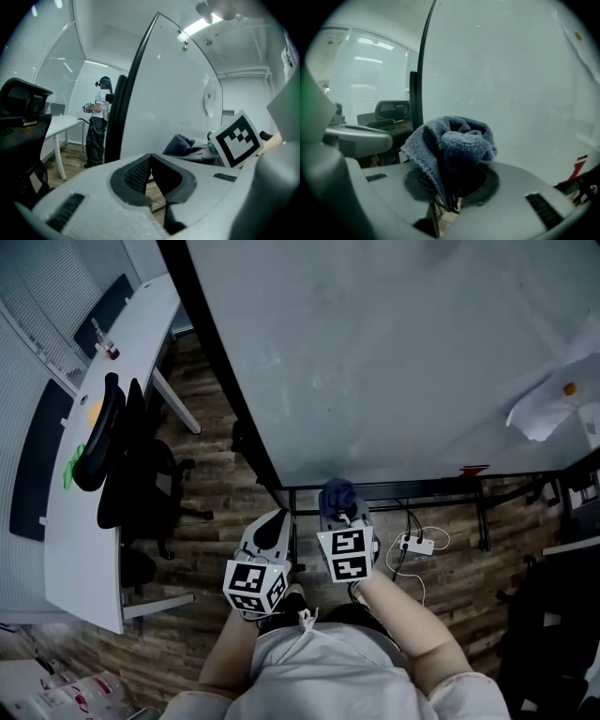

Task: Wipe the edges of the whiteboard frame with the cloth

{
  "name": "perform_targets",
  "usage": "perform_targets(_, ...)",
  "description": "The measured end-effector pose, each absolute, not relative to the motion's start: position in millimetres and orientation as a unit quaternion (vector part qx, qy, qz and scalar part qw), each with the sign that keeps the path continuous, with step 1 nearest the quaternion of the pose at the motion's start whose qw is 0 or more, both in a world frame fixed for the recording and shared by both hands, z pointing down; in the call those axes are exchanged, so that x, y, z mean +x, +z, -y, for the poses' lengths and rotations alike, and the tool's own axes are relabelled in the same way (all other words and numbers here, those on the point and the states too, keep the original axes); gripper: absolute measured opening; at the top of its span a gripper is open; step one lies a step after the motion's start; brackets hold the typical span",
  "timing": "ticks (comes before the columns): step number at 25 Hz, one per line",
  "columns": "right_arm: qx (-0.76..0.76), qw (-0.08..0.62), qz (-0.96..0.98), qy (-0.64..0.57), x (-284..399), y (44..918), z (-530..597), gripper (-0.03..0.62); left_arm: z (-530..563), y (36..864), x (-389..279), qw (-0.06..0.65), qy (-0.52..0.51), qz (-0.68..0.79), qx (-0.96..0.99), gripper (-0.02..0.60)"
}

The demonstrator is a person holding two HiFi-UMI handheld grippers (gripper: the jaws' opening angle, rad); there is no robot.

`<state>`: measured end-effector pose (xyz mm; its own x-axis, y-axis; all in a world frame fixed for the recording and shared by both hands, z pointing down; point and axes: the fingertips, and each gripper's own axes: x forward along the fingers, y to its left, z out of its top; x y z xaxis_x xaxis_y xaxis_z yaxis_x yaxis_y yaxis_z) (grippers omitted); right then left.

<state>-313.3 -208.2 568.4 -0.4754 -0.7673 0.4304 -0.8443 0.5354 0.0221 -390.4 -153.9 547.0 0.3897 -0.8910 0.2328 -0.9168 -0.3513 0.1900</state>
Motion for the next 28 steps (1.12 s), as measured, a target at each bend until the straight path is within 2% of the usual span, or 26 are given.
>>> perform_targets(9,0.451,0.122,0.884,0.001,-232.0,473.6,198.1,0.077,157.7,463.7,-317.4,0.058,0.013,0.519,0.852,0.018)
perform_targets(15,0.448,0.076,0.891,-0.018,-200.5,441.5,183.4,0.076,149.9,440.1,-287.8,0.047,-0.003,0.491,0.87,0.018)
perform_targets(20,0.435,0.044,0.899,-0.034,-187.1,436.3,166.9,0.076,147.4,442.7,-285.8,0.043,-0.003,0.492,0.87,0.018)
perform_targets(28,0.427,0.043,0.903,0.0,-193.7,451.2,162.7,0.075,143.2,443.9,-278.1,0.03,0.0,0.469,0.883,0.018)
